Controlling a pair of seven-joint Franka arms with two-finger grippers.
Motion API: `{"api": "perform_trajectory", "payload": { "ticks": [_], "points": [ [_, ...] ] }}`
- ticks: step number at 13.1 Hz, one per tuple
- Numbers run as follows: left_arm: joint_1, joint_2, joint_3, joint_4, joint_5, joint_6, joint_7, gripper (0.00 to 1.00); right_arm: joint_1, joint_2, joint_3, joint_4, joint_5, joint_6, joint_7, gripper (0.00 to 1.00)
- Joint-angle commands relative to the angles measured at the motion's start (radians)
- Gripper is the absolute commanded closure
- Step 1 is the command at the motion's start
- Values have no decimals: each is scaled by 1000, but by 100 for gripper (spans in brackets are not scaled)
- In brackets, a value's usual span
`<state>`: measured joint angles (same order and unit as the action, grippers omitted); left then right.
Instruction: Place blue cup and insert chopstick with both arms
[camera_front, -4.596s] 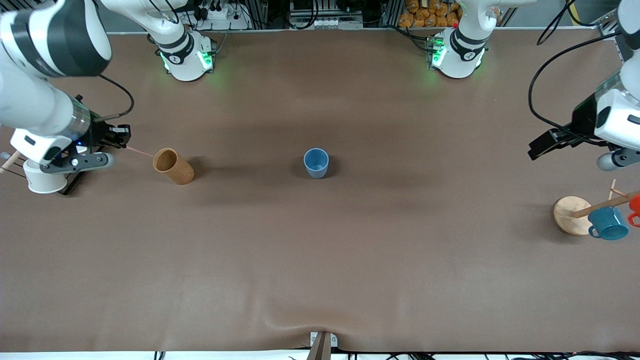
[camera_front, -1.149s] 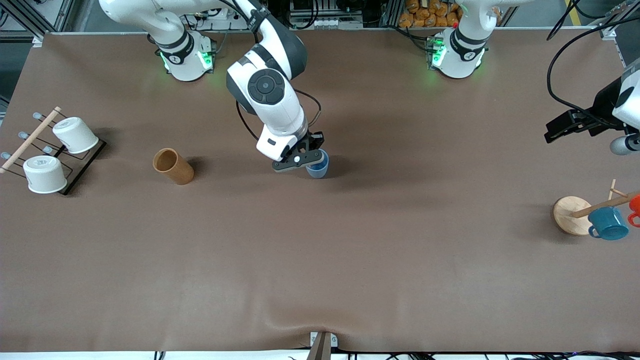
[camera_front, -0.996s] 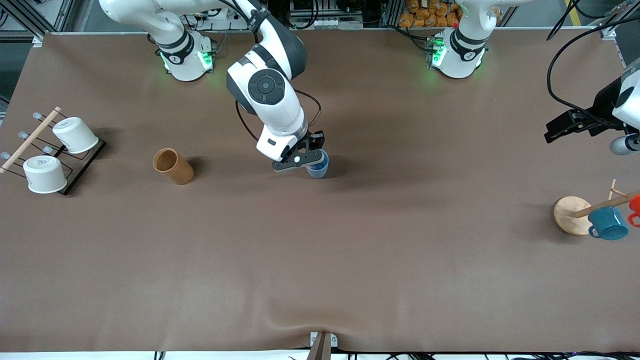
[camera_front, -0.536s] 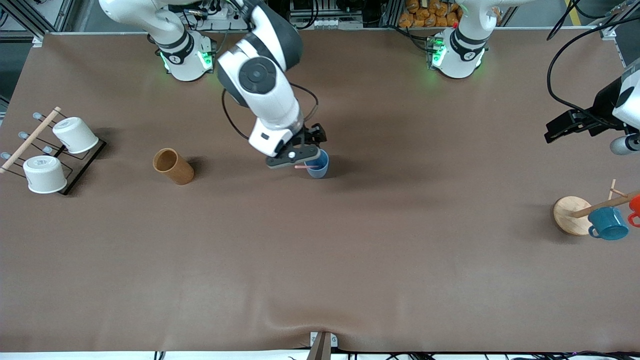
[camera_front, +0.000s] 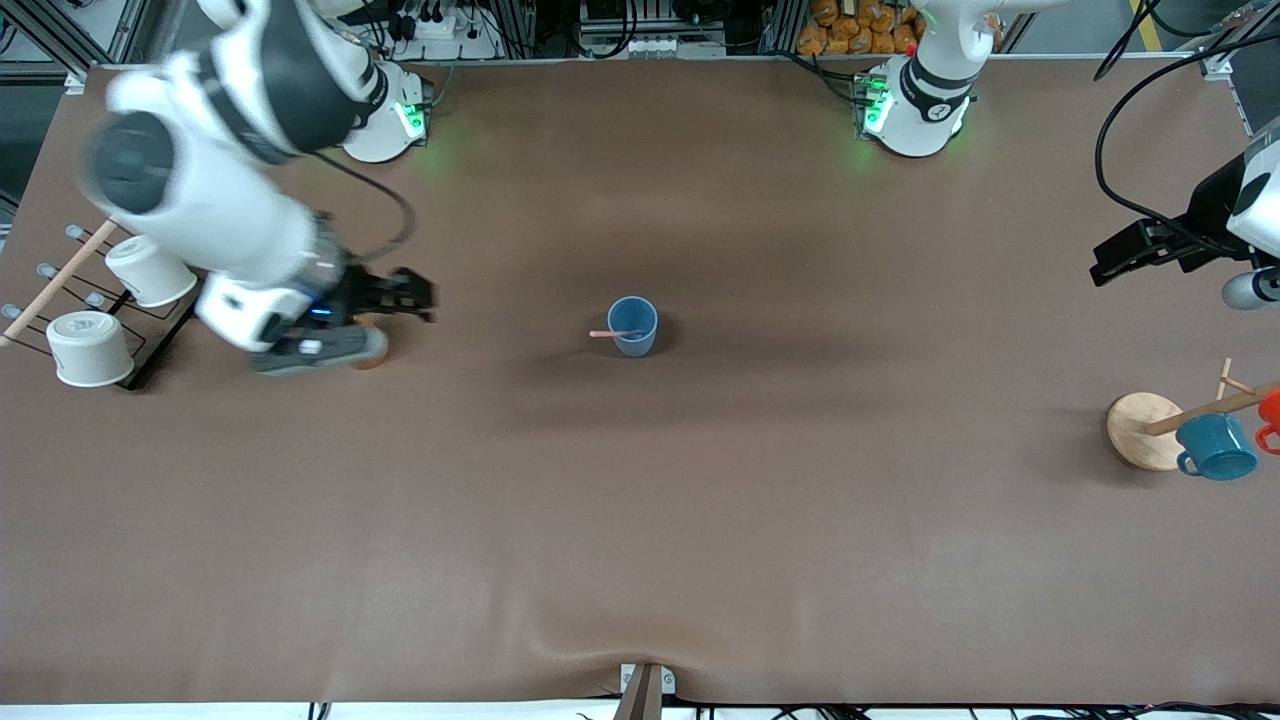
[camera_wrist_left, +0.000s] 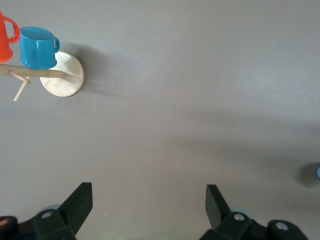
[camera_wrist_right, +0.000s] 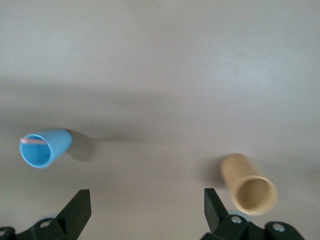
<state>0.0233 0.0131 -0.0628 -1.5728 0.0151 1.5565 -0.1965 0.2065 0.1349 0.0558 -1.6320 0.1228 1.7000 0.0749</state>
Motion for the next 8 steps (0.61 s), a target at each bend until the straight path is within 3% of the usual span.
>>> {"api": "perform_trajectory", "payload": {
  "ticks": [1, 3, 4, 8],
  "points": [
    [6, -21, -5, -7, 12, -6, 15, 0, -155, -87, -13, -25, 1, -100, -188, 0],
    [6, -24, -5, -7, 13, -7, 15, 0, -109, -141, -188, -23, -2, -173, -266, 0],
    [6, -27, -2, -7, 16, -9, 17, 0, -104, -155, -233, -22, -8, -195, -291, 0],
    [6, -28, 1, -7, 11, -12, 25, 0, -160, -204, -228, 0, -95, -286, -296, 0]
  ]
}}
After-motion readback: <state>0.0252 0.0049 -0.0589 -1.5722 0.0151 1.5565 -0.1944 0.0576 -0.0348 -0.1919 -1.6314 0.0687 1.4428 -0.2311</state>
